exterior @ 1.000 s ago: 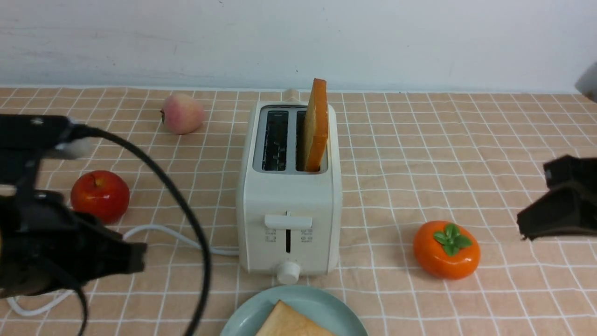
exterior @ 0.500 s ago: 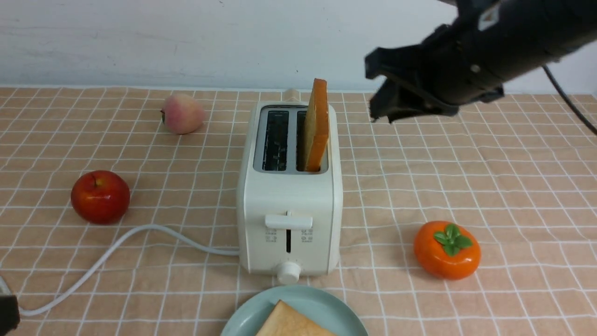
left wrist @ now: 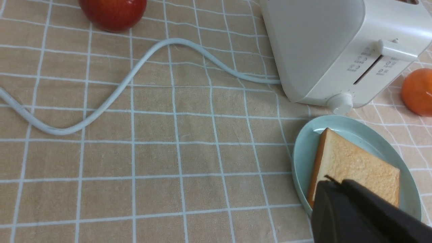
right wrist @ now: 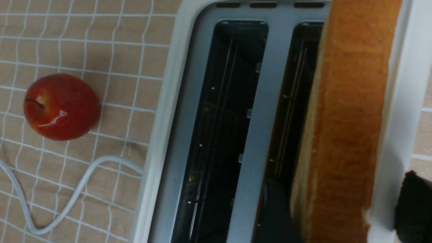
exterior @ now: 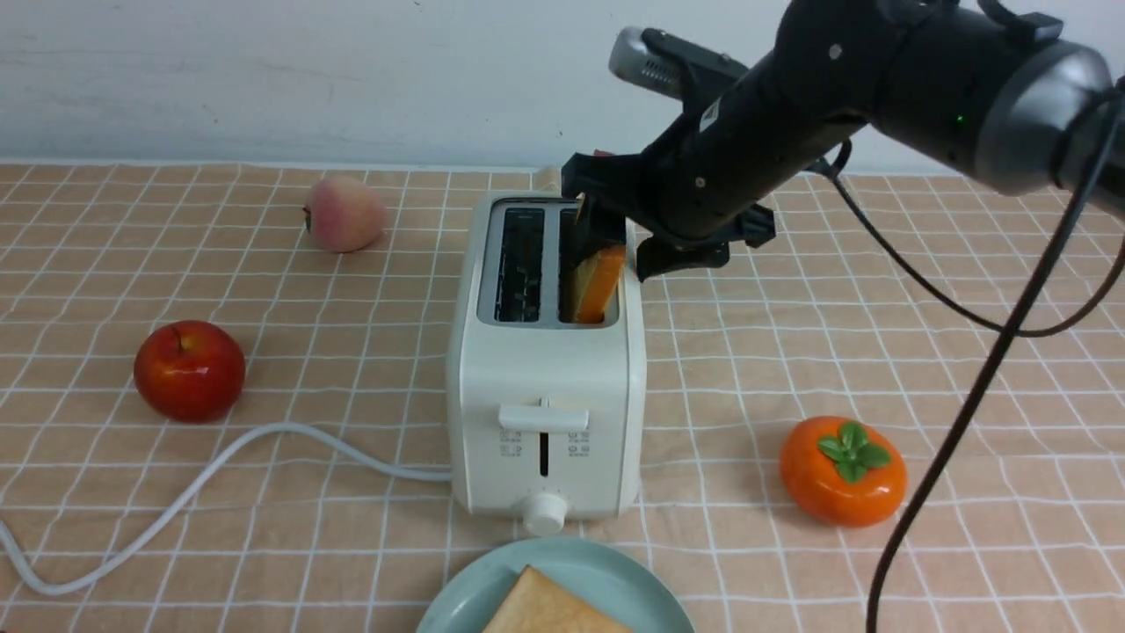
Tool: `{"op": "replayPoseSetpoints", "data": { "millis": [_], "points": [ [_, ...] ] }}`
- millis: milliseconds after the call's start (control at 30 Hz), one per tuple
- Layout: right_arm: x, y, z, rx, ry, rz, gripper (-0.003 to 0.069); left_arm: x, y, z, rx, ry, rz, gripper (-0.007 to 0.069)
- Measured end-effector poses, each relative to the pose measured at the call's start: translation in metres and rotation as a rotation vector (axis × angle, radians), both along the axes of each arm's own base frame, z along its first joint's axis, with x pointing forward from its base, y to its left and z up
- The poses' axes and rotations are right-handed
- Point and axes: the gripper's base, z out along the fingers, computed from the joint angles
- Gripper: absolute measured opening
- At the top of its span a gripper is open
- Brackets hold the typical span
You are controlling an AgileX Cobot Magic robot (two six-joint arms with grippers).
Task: Take toasted bread from bread machine on light coffee tablecloth place on plate.
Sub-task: 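Grasp the toast slice in the toaster and pull it up out of the slot with the right gripper, then place the held slice of bread on top of the slice on the plate with the right gripper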
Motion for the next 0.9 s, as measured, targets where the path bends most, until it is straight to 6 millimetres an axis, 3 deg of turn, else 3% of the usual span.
{"op": "replayPoseSetpoints", "data": {
  "millis": [33,67,100,133,167,300,467,533,600,700,800,900],
  "points": [
    [0.000,0.000,0.000,-0.001,-0.002,0.002,0.0354,0.000,0.000,0.000,0.000,0.000,0.000,-0.0014],
    [-0.002,0.000,0.011,-0.009,-0.037,0.033,0.0202,0.000,0.000,0.000,0.001,-0.002,0.000,-0.0014],
    [-0.003,-0.001,0.016,-0.016,-0.051,0.047,0.0120,0.000,0.000,0.000,0.003,-0.003,0.001,-0.0014],
    [-0.003,0.000,0.019,-0.019,-0.062,0.055,0.0109,0.000,0.000,0.000,0.003,-0.003,0.001,-0.0014],
    [-0.009,-0.003,0.035,-0.038,-0.095,0.085,0.0084,0.000,0.001,0.000,0.010,-0.007,0.004,-0.0014],
    [-0.033,-0.020,0.093,-0.098,-0.214,0.133,0.0099,0.001,0.001,0.000,0.014,-0.010,0.006,-0.0014],
    [-0.091,-0.055,0.164,-0.161,-0.313,0.145,0.0099,0.001,0.002,0.001,0.023,-0.023,0.009,-0.0014],
    [-0.101,-0.061,0.174,-0.163,-0.332,0.141,0.0099,0.002,0.002,0.001,0.028,-0.026,0.011,-0.0014],
    [-0.128,-0.076,0.189,-0.162,-0.364,0.133,0.0099,0.002,0.003,0.002,0.039,-0.039,0.016,-0.0014],
    [-0.153,-0.087,0.185,-0.167,-0.335,0.140,0.0099,0.002,0.003,0.002,0.047,-0.043,0.019,-0.0014],
    [-0.168,-0.090,0.162,-0.155,-0.238,0.173,0.0099,0.003,0.004,0.002,0.048,-0.045,0.019,-0.0014],
    [-0.177,-0.083,0.114,-0.102,-0.035,0.233,0.0099,0.003,0.003,0.003,0.046,-0.054,0.018,-0.0014]
  ]
}}
